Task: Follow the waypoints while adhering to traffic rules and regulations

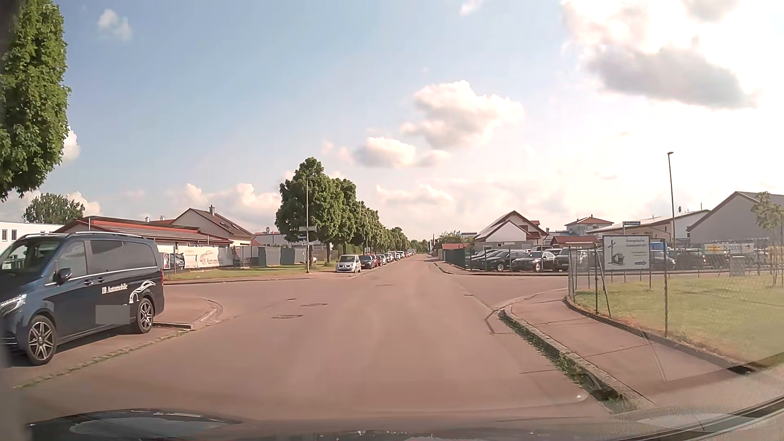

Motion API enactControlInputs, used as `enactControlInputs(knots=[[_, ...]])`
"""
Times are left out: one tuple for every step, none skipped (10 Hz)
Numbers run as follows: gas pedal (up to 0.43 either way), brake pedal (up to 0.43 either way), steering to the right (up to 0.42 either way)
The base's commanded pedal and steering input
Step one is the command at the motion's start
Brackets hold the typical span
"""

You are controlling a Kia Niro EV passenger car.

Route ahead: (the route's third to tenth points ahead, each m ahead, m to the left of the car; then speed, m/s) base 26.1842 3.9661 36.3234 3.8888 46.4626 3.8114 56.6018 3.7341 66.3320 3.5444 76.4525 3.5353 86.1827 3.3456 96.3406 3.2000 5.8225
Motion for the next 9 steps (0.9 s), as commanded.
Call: enactControlInputs(knots=[[0.028,0.012,-0.009],[0.020,0.012,-0.008],[0.020,0.012,-0.007],[0.020,0.012,-0.006],[0.020,0.012,-0.005],[0.020,0.018,-0.005],[0.020,0.012,-0.003],[0.000,0.012,0.002],[0.000,0.012,0.004]])
